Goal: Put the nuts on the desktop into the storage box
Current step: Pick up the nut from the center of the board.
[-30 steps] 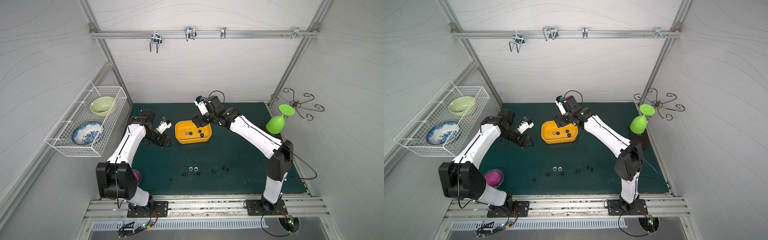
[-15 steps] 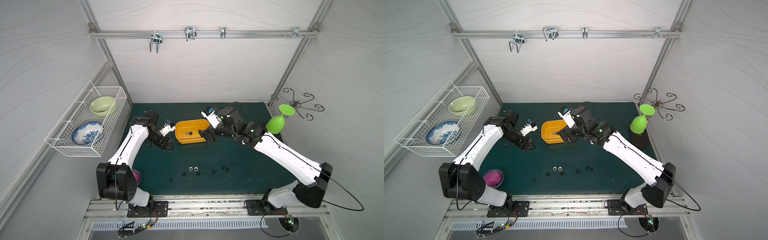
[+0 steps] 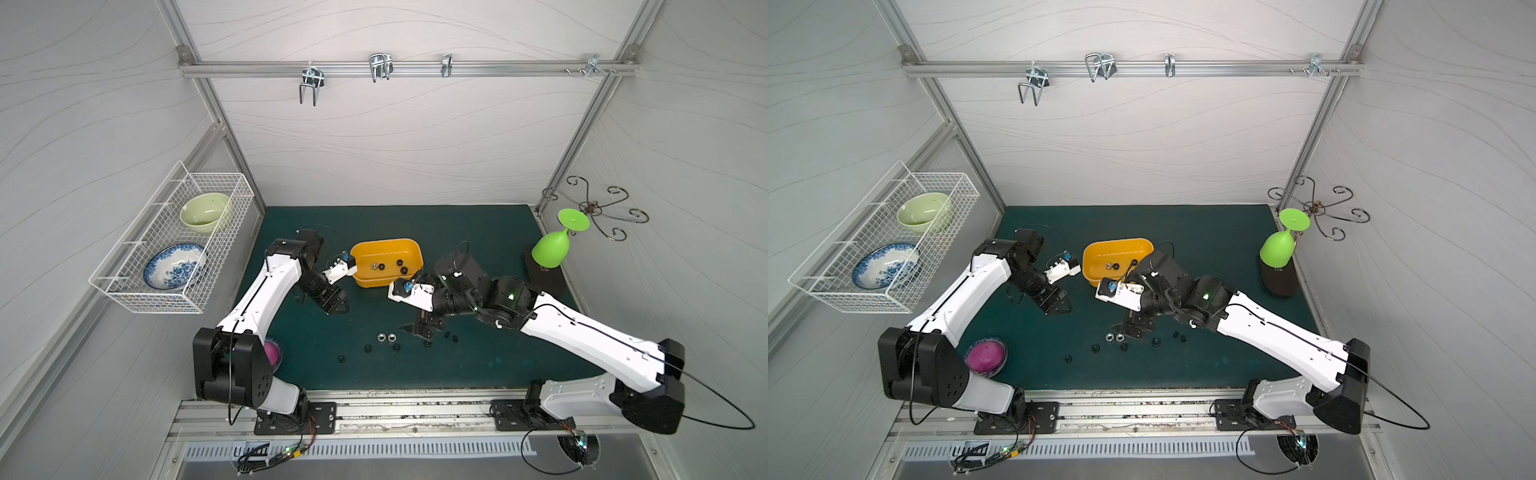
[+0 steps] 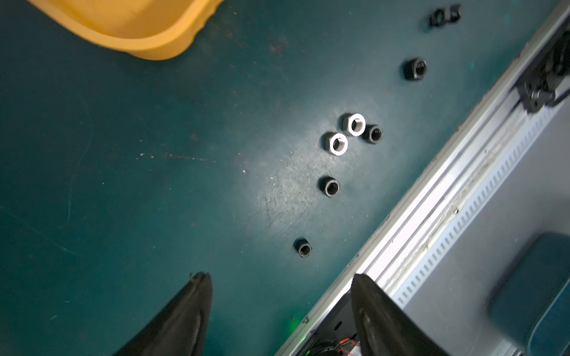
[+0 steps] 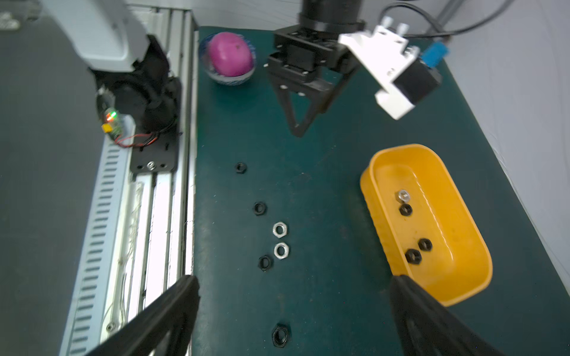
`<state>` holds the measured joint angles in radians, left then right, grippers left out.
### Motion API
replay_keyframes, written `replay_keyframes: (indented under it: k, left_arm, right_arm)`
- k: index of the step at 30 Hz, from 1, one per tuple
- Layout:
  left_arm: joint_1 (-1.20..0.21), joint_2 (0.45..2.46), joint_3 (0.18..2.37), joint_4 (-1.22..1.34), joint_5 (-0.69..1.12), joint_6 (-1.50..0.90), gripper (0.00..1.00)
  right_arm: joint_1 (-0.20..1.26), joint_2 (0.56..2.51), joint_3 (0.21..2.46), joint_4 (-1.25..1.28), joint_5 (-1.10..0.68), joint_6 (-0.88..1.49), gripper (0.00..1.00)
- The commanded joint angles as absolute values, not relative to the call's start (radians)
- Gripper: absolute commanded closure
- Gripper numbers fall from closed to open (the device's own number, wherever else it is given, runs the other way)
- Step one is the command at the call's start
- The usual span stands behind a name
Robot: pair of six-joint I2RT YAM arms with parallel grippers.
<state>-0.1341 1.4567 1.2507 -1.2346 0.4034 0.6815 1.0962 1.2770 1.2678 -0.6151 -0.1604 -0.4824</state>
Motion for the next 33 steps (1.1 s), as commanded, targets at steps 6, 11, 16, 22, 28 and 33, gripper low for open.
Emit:
replay_keyframes:
  k: [6,11,16,22,28,33]
  left_arm:
    - [-0.175,1.386,1.148,-1.274,0.499,0.994,0.23]
    - [-0.219,1.381,1.070,-1.262,0.467,1.181,0.22]
    - [-0.238,1.387,0.997,-1.234,0.458,1.304,0.21]
    - [-0.257,1.381,0.909,-1.172,0.418,1.372,0.21]
    - [-0.281,1.363,0.866,-1.126,0.396,1.382,0.21]
    - [-0.319,1.352,0.824,-1.088,0.346,1.394,0.21]
  right_arm:
    - [1.173,1.283,1.177,-0.686,-0.305,-0.721,0.01]
    - [1.207,1.332,1.162,-0.702,-0.316,-0.744,0.01]
    - [1.212,1.349,1.137,-0.668,-0.323,-0.741,0.01]
    - [1.212,1.330,1.121,-0.643,-0.308,-0.735,0.01]
    - [1.212,1.325,1.115,-0.632,-0.297,-0.736,0.01]
    - [1.212,1.325,1.111,-0.626,-0.289,-0.736,0.01]
